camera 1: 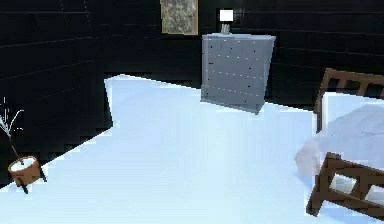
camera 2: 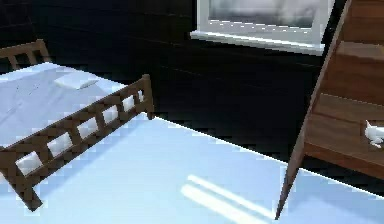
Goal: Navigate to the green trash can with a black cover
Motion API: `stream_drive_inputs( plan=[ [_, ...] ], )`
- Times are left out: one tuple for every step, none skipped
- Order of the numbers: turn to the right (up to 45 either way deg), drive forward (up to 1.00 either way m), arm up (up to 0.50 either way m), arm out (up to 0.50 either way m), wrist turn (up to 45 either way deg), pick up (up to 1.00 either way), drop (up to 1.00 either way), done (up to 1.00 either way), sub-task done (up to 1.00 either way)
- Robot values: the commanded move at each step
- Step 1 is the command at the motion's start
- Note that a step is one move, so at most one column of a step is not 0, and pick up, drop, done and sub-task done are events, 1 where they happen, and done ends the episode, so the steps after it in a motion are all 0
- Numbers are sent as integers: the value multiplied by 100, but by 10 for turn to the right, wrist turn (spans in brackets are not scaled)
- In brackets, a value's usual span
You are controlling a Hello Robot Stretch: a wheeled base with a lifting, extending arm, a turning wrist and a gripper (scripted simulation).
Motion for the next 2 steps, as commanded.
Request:
stream_drive_inputs(
  plan=[
    [-90, 0, 0, 0, 0, 0, 0, 0, 0],
    [0, 100, 0, 0, 0, 0, 0, 0, 0]
  ],
)
